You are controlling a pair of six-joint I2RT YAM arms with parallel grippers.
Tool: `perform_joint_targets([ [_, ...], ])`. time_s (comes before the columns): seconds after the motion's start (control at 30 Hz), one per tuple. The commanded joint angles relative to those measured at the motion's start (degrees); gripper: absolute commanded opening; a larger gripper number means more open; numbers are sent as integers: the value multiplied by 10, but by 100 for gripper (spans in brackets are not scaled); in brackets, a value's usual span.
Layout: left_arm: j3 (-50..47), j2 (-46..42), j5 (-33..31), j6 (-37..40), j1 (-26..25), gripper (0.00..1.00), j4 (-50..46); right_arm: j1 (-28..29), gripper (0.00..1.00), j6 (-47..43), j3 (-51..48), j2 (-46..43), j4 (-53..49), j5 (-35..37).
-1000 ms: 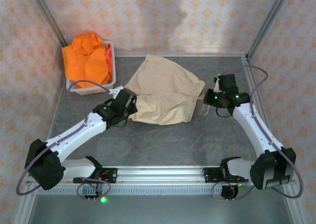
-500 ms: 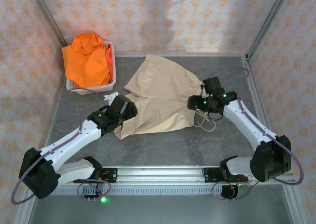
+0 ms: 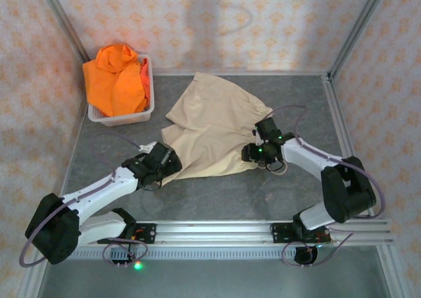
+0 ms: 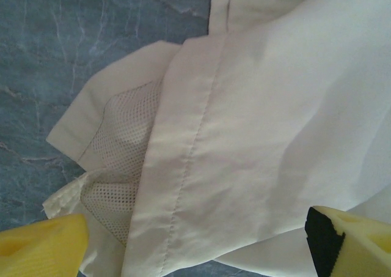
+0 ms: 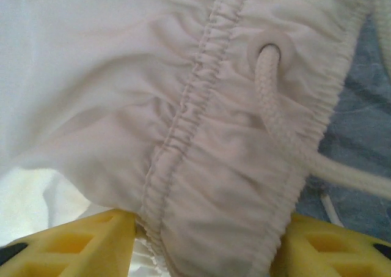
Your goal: Fold and stack the shorts
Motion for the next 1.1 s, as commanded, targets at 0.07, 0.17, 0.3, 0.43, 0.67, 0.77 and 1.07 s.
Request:
perform_joint_targets([
  [0.07,-14,39,-2,-10,-8,84,36,1,44,-1,-2,37,36,-15],
  [0.17,-14,69,-2,-11,-13,73,57,2,25,3,6,41,30,-20],
  [0.3,-1,91,-6,-12,-18,43,69,2,8,-4,24,13,-12,25],
  [0.43,38,63,-42,6,-18,6,22,2,4,-21,78,-19,-112,75],
  [0.67,115,-59,-99,38,7,0,-95,1,3,-33,173,-48,-277,144],
  [0.77,136,-96,-104,49,25,1,-130,2,6,-31,192,-51,-324,163],
  [1.07,148,-108,-67,63,41,51,-170,1,73,-28,162,-62,-338,39],
])
